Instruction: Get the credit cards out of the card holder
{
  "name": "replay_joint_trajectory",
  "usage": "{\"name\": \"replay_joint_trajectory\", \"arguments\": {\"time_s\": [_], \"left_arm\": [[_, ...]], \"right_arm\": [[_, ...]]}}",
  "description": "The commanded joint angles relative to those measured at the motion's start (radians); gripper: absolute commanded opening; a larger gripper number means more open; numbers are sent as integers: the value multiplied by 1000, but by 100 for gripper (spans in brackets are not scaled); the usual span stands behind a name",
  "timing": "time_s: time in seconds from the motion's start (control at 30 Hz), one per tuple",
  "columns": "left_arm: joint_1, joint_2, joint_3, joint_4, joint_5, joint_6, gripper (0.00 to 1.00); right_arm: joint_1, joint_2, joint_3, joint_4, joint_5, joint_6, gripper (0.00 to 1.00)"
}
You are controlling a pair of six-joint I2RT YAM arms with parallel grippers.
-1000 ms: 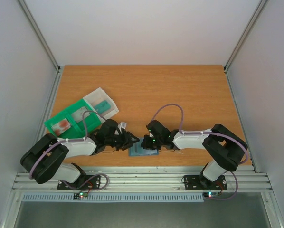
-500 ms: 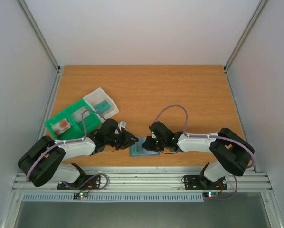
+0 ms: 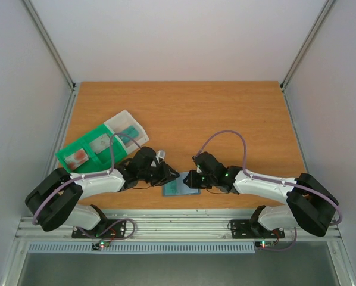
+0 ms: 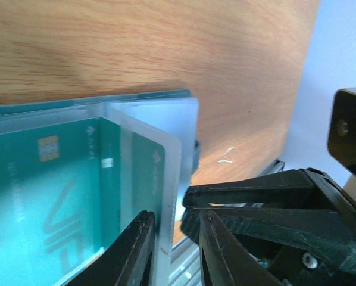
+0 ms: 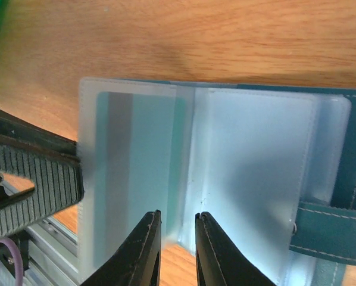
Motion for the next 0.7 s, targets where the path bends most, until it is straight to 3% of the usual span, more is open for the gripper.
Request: {"name": "replay_joint_trajectory", "arguments": {"time_s": [0.0,0.2,0.4,0.5,0.67], "left_arm": [[-6,8,22,-80,-64,34,22],[-7,18,25,-54,-49,32,19],[-7,0,38,-179,-109,43,10],[-7,-26,41,-277,-155,63,10],[-8,-24,47,-287,-156,73,12]], "right_arm": [[5,-7,-23,-6,11,-21,19],[3,-20,-30,0,19,-21,19],[5,6,-25,5,16,-29,18],[5,12,-25,12,12,-29,18],[4,16,-27,15,15,-30,18]]}}
